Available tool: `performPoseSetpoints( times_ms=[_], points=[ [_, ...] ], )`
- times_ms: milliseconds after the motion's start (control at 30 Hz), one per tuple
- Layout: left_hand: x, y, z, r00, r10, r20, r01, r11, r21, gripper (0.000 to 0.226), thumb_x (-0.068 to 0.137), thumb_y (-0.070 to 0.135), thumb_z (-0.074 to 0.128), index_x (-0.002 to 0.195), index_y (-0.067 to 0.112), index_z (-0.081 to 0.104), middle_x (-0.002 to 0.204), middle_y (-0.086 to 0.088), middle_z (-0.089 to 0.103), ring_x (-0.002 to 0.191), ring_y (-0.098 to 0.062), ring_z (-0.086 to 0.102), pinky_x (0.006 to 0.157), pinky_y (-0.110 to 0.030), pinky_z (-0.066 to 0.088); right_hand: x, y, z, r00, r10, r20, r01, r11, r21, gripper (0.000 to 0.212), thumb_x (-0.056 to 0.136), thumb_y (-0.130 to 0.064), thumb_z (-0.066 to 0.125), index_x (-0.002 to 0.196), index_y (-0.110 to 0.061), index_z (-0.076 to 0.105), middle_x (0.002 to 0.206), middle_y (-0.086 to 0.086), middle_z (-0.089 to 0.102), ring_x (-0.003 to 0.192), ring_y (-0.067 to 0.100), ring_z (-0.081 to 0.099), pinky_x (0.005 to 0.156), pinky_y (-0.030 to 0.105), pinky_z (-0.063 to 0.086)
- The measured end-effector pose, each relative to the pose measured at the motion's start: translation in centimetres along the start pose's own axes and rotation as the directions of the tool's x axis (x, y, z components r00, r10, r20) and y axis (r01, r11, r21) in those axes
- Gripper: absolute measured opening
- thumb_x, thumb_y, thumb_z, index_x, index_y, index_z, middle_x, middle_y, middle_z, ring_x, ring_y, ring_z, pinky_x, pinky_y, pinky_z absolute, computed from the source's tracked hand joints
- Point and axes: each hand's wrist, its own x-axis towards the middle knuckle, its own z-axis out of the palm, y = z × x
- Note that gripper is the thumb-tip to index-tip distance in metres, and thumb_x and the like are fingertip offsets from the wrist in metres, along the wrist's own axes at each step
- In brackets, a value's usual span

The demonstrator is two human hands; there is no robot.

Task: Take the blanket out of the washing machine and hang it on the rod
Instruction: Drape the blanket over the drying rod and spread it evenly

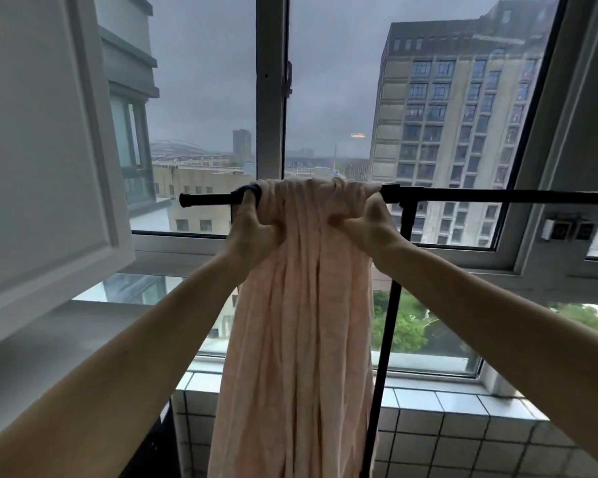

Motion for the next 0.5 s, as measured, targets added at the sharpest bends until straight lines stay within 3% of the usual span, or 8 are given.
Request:
performPoseSetpoints(
  times_ms=[67,167,233,333,500],
  points=[
    [0.5,0.5,-0.3,0.999,0.041,-0.035,-0.042,0.999,-0.006,0.053,0.083,-0.005,0.054,0.129,0.019,0.044,0.113,-0.001,0.050,0.093,-0.011,0.050,0.064,-0.005,0.039,0.1,-0.9,-0.8,0.996,-0.084,-0.036,0.080,0.992,-0.101,0.050,0.076,-0.010,0.075,0.114,-0.002,0.043,0.099,0.003,0.049,0.095,0.017,0.049,0.079,0.023,0.039],
    [1.2,1.5,-0.3,0.995,0.097,-0.025,-0.098,0.995,-0.014,0.041,0.080,-0.014,0.049,0.101,0.021,0.047,0.093,-0.005,0.048,0.076,-0.009,0.047,0.056,-0.002,0.038,0.6,-1.7,-1.8,0.987,-0.154,-0.045,0.143,0.973,-0.179,0.034,0.080,-0.003,0.067,0.107,-0.003,0.045,0.092,0.005,0.050,0.085,0.016,0.048,0.069,0.026,0.035],
    [1.8,1.9,-0.2,0.994,0.108,-0.015,-0.108,0.994,0.007,0.040,0.080,-0.012,0.049,0.102,0.021,0.049,0.096,-0.007,0.049,0.079,-0.011,0.048,0.055,-0.003,0.038,0.9,-2.1,-2.0,0.974,-0.223,-0.023,0.215,0.959,-0.186,0.026,0.079,0.004,0.065,0.094,-0.005,0.045,0.080,0.001,0.045,0.071,0.011,0.044,0.064,0.027,0.039],
    [2.4,2.0,0.3,0.997,0.078,-0.010,-0.078,0.997,-0.018,0.036,0.082,-0.006,0.052,0.112,0.014,0.052,0.098,-0.007,0.051,0.083,-0.015,0.050,0.059,-0.013,0.044,1.6,-2.7,-2.3,0.954,-0.299,0.022,0.297,0.932,-0.210,0.031,0.076,0.010,0.061,0.082,-0.011,0.039,0.068,-0.006,0.034,0.059,0.004,0.032,0.056,0.017,0.034],
    [3.0,2.7,1.6,0.996,0.085,-0.019,-0.086,0.995,-0.048,0.038,0.082,-0.003,0.057,0.116,0.016,0.051,0.099,-0.004,0.054,0.084,-0.013,0.052,0.065,-0.022,0.043,3.1,-2.9,-3.9,0.947,-0.322,-0.001,0.314,0.924,-0.219,0.032,0.073,0.012,0.054,0.076,-0.014,0.035,0.066,-0.007,0.031,0.058,0.004,0.029,0.061,0.028,0.030]
  ],
)
